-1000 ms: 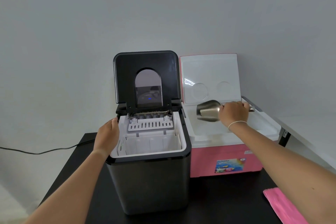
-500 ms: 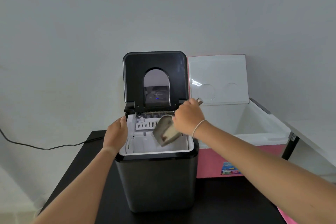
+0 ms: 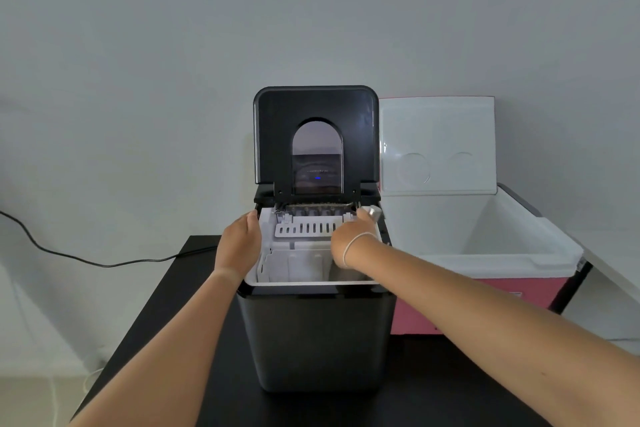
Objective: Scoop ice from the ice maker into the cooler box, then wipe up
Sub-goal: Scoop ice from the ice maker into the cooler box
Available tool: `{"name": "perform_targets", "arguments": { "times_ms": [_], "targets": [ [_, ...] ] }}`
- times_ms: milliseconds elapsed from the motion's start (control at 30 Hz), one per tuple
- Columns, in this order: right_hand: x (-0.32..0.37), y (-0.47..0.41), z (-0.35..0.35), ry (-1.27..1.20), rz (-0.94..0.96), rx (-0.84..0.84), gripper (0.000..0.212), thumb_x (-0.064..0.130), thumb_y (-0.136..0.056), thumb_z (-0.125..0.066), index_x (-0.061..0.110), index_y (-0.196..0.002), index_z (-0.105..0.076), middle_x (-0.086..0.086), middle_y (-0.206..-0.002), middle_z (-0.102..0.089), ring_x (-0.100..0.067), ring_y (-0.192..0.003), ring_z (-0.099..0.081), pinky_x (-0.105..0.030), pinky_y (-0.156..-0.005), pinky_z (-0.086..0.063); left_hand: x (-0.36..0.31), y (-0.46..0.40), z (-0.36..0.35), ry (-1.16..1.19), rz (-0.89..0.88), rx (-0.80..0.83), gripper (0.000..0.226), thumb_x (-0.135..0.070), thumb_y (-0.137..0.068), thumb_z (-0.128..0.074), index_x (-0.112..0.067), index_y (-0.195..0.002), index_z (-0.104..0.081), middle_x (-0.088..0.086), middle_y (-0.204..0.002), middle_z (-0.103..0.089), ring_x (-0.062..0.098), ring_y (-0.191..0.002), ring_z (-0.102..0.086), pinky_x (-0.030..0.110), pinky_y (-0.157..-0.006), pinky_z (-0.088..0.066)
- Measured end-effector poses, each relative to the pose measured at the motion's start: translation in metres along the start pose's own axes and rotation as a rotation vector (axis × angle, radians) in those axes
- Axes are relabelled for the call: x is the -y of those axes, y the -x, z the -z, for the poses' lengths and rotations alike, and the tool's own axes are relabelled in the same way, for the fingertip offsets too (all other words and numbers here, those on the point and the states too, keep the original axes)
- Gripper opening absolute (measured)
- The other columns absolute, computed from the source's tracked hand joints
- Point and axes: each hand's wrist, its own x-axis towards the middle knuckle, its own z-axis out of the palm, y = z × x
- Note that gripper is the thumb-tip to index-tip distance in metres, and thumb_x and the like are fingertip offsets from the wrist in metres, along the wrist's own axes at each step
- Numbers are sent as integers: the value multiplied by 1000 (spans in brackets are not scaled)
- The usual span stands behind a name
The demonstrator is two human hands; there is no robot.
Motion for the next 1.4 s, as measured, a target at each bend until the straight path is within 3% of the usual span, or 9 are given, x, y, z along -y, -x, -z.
{"name": "perform_targets", "arguments": {
  "times_ms": [133, 267, 367, 533, 667, 933, 1033, 1200, 1400],
  "targets": [
    [0, -3, -4, -162, 5, 104, 19, 22, -95, -35, 15, -97, -53, -6, -99, -53, -26, -106, -50, -41, -105, -21, 1, -1, -1, -11, -13, 6, 31, -17, -99, -25, -8, -83, -50, 13, -66, -51, 25, -66, -47, 35, -59, -34],
    [0, -8, -2, -196, -2, 83, 33, 21, -94, -33, 15, -116, -56, -8, -104, -53, -26, -115, -49, -39, -103, -23, 2, -1, -1, -2, -6, -2, 34, -18, -98, -25, -4, -82, -52, 12, -66, -51, 23, -64, -45, 32, -58, -34],
    [0, -11, -2, -191, 5, 90, 37, 20, -94, -32, 14, -123, -54, -9, -124, -56, -27, -123, -46, -42, -107, -21, 2, 0, -1, 9, -4, -7, 38, -18, -98, -26, 2, -89, -57, 10, -65, -50, 21, -63, -44, 31, -58, -33],
    [0, -18, 0, -214, -21, 23, 34, 26, -96, -34, 15, -117, -58, -7, -118, -60, -26, -123, -47, -45, -111, -15, 2, -1, -1, 11, 2, -3, 37, -22, -98, -26, 1, -79, -48, 15, -66, -48, 21, -62, -42, 33, -58, -32],
    [5, -22, -2, -193, -26, 22, 33, 25, -96, -36, 15, -118, -58, -5, -124, -59, -27, -124, -46, -45, -112, -14, 5, -3, -2, 17, 3, 2, 36, -22, -98, -26, -7, -84, -55, 20, -72, -53, 19, -63, -44, 30, -56, -34],
    [27, -27, -8, -311, -87, 68, 24, 22, -95, -38, 14, -102, -60, -5, -115, -63, -25, -119, -50, -44, -113, -14, 2, 0, -2, 12, -17, -4, 39, -21, -99, -26, 2, -78, -48, 7, -62, -45, 20, -61, -41, 31, -56, -32],
    [41, -28, -3, -375, -65, 82, 26, 20, -94, -41, 15, -111, -60, -4, -120, -60, -25, -119, -49, -39, -108, -21, 2, 0, -2, 16, -18, -8, 41, -22, -98, -26, 6, -83, -51, 7, -64, -46, 19, -62, -42, 30, -56, -32],
    [31, -21, -8, -501, 0, 153, 41, 29, -97, -32, 9, -127, -53, -10, -130, -55, -30, -128, -42, -45, -113, -17, 0, 0, -2, -7, -29, -14, 37, -21, -99, -26, -7, -66, -39, 5, -61, -44, 16, -58, -39, 30, -53, -31],
    [28, -23, -18, -551, 85, 28, 32, 27, -97, -33, 14, -102, -61, -6, -105, -61, -23, -104, -52, -39, -104, -27, 1, -2, -2, -14, -18, -9, 39, -21, -98, -26, 5, -78, -48, 13, -68, -51, 19, -61, -43, 29, -56, -34]
  ]
}}
